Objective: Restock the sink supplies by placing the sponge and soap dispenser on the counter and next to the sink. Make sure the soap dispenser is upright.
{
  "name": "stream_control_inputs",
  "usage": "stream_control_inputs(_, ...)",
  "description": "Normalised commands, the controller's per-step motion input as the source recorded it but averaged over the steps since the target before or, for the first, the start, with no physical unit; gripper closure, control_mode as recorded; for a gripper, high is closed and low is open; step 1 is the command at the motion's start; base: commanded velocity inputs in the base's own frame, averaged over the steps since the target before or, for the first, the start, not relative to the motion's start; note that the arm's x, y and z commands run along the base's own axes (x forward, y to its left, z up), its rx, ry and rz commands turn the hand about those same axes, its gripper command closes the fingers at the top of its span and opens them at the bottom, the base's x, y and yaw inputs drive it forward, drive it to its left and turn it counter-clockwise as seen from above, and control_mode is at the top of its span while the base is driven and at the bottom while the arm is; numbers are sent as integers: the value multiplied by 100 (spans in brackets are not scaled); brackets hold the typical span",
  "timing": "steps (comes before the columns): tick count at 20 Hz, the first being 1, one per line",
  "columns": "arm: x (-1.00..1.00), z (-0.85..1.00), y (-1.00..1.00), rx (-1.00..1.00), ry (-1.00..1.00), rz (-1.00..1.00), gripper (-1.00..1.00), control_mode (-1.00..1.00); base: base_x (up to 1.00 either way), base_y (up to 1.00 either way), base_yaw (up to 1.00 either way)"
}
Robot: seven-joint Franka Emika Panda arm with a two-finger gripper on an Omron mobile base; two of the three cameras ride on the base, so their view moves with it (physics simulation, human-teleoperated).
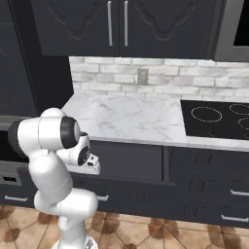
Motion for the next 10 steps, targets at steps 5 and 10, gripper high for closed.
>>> stream_control_inputs(5, -86, 0, 0, 0, 0, 0, -100, -100, 0, 0, 0)
stream_control_inputs(10, -87, 0, 0, 0, 0, 0, -100, -100, 0, 0, 0)
